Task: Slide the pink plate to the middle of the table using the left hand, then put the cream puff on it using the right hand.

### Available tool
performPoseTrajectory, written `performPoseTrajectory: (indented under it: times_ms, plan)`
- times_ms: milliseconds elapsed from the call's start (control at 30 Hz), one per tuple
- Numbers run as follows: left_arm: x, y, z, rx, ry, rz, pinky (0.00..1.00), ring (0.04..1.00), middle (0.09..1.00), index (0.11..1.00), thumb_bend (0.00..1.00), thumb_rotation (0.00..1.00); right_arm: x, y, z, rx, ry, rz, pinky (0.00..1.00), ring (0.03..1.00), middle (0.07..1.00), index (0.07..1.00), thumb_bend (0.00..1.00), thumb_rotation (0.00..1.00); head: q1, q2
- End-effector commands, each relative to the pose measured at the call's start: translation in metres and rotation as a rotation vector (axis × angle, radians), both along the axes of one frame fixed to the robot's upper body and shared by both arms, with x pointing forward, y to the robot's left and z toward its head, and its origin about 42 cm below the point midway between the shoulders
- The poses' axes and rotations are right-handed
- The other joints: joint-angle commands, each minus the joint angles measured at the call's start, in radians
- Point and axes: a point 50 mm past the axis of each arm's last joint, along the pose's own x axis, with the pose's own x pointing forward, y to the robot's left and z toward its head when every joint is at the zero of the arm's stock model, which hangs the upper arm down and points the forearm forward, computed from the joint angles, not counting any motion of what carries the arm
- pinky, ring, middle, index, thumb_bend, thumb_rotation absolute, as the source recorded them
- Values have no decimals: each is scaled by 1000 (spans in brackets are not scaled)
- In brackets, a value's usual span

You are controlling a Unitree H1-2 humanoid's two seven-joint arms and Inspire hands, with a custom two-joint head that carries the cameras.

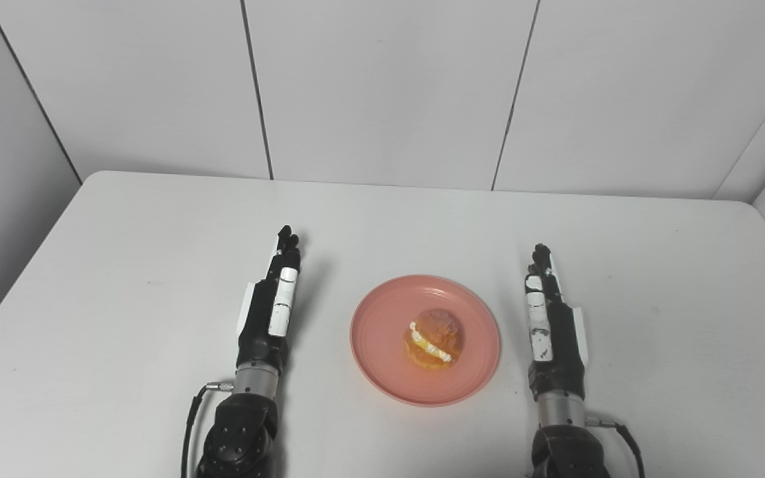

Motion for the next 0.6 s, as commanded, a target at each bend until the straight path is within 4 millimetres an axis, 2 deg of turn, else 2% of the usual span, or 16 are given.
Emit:
performPoseTrajectory:
  times_ms: [0,400,567]
  plan:
    - [3,-3,14,-23,-59,-20,1000,1000,1000,1000,750,1000,-3,1,2,8,-3,-1,994,978,974,957,809,974,1,-1]
    - [-1,-6,15,-45,-56,5,1000,1000,1000,1000,786,978,-7,3,4,50,24,0,982,968,967,951,814,981,-1,-6]
    - [-1,-6,15,-32,-54,3,1000,1000,1000,1000,776,997,-7,3,4,56,27,-4,965,957,961,949,812,974,-4,-11]
